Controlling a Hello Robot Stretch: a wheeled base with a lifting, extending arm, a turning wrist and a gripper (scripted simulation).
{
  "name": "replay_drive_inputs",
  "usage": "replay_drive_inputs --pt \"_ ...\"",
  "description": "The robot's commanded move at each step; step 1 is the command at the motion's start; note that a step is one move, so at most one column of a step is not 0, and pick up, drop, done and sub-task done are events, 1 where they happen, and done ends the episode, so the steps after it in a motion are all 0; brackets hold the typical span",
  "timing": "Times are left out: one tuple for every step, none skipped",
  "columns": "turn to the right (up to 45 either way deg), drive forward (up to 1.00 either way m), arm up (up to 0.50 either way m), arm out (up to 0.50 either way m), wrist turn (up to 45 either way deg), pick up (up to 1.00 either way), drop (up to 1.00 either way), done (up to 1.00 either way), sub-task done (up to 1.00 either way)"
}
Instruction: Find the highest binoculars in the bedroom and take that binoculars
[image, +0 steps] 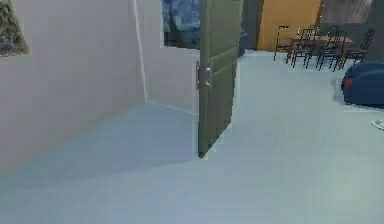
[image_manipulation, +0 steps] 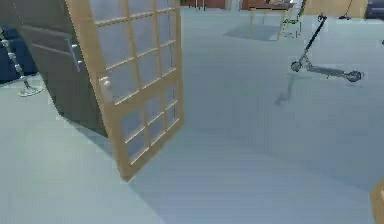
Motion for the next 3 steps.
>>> replay_drive_inputs --pt "45.0 0.0 0.0 0.0 0.0 0.0 0.0 0.0 0.0" --pt "45.0 0.0 0.0 0.0 0.0 0.0 0.0 0.0 0.0" --pt "18.0 0.0 0.0 0.0 0.0 0.0 0.0 0.0 0.0"
